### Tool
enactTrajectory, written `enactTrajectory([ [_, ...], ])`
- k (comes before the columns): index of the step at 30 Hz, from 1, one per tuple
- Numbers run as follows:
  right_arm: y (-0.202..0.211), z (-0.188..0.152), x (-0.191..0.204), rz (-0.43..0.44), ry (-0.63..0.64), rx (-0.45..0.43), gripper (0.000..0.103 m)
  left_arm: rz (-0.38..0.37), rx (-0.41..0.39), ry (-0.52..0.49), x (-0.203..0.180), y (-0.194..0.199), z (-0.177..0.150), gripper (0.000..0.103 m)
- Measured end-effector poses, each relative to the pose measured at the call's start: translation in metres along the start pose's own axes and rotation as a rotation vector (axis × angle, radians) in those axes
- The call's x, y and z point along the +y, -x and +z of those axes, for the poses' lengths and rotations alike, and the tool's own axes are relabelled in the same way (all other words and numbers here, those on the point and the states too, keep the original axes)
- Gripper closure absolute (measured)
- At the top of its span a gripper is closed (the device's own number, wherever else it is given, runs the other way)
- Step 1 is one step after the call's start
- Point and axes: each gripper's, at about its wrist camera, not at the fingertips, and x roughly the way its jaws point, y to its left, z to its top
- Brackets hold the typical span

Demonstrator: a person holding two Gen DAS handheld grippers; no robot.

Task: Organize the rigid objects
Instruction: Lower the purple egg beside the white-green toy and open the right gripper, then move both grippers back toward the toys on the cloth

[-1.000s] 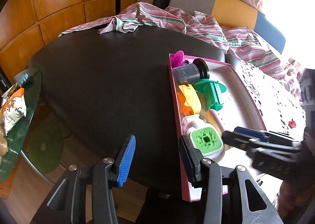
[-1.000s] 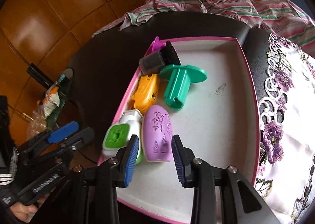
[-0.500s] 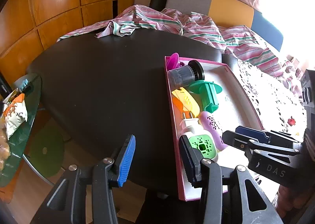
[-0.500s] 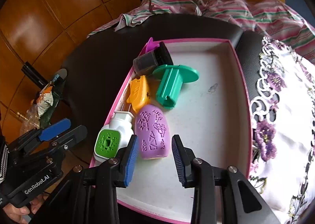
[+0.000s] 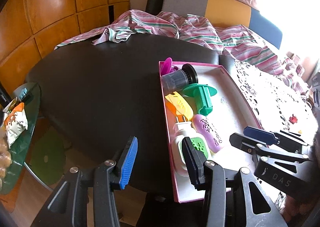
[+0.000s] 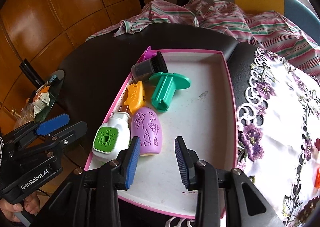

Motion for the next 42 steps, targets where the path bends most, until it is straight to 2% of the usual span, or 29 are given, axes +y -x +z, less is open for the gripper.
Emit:
enactTrajectory([
  [11, 0.023, -0.006, -0.023, -0.038, -0.045, -0.037, 0.065, -0.016, 0.006, -0.042, -0.015, 0.002, -0.001, 0.055],
  [20, 0.072, -0.018, -0.083, -0.124, -0.157, -0.098, 0.065, -0.067, -0.011, -0.133, -0.049, 0.005, 0.004, 0.047],
  [24, 0.105, -0.032, -0.129, -0.174, -0.27, -0.131, 0.064, -0.119, -0.013, -0.192, -0.073, 0.006, 0.01, 0.045],
  [29, 0.155, -0.063, -0.195, -0.293, -0.456, -0.18, 0.059, -0.22, 0.008, -0.252, -0.106, 0.004, 0.015, 0.044],
  [33, 0.194, -0.1, -0.247, -0.401, -0.642, -0.225, 0.058, -0.289, 0.016, -0.306, -0.136, 0.004, 0.014, 0.044],
  [37, 0.216, -0.141, -0.285, -0.458, -0.816, -0.256, 0.056, -0.37, 0.058, -0.37, -0.171, 0.0, 0.009, 0.044],
  [39, 0.219, -0.159, -0.298, -0.471, -0.875, -0.255, 0.056, -0.409, 0.084, -0.405, -0.19, -0.003, 0.005, 0.043],
  [42, 0.221, -0.179, -0.315, -0.364, -0.988, -0.302, 0.056, -0.472, 0.125, -0.446, -0.218, -0.006, -0.003, 0.04],
])
